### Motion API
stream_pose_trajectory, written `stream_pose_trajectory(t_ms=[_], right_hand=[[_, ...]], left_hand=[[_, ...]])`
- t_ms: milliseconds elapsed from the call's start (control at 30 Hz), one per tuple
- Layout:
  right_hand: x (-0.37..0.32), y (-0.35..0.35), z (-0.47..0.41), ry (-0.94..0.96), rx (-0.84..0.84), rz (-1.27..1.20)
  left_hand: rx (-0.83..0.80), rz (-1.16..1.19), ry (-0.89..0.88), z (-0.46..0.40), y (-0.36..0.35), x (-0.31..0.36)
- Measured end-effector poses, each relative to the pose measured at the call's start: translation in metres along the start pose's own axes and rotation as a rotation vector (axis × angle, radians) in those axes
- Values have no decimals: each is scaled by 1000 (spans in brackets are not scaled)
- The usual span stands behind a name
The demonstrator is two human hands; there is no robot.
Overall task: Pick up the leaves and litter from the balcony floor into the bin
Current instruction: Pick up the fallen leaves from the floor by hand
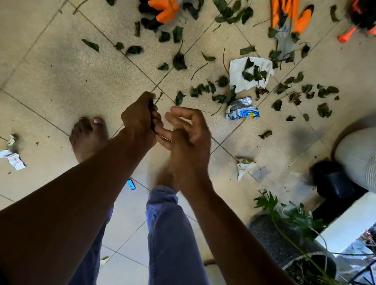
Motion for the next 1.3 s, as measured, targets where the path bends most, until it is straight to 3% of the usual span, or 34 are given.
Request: stream_pose_trajectory(t_ms=[67,100,267,367,500,733,867,967,1067,1167,1300], right_hand=[[9,18,-22,-33,21,-68],[12,30,-35,1,69,17],[48,83,-125,168,339,1004],[70,103,-169,140,432,1297],[86,103,-210,177,413,1484],[100,91,-236,165,350,1525],[102,77,-229,198,159,1330],[96,64,-207,70,103,972],[71,47,-166,-130,84,456],[10,15,-97,-197,-76,34],[-107,-25,5,-38,-228,-142]], left_hand=[[41,88,-20,-19,22,6],[34,78,-8,-25,29,6],[-115,83,57,-41,29,13],[-122,2,93,-53,40,12],[-100,-61,118,-66,60,8],[-56,-109,152,-58,74,-2],[-63,-108,157,-46,71,0],[-88,-68,171,-30,67,5],[-135,0,187,-4,64,14],[-150,98,201,39,56,32],[-225,287,117,122,31,68]])
Point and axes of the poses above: each hand's wrist, its own z-axis away from the middle knuckle, its own y-axis out of the back of the hand, x = y × z, the point moved 6 cm from there along -z, towards the middle knuckle, and after that the axes turned 4 degrees about z, right-handed, at the moved point
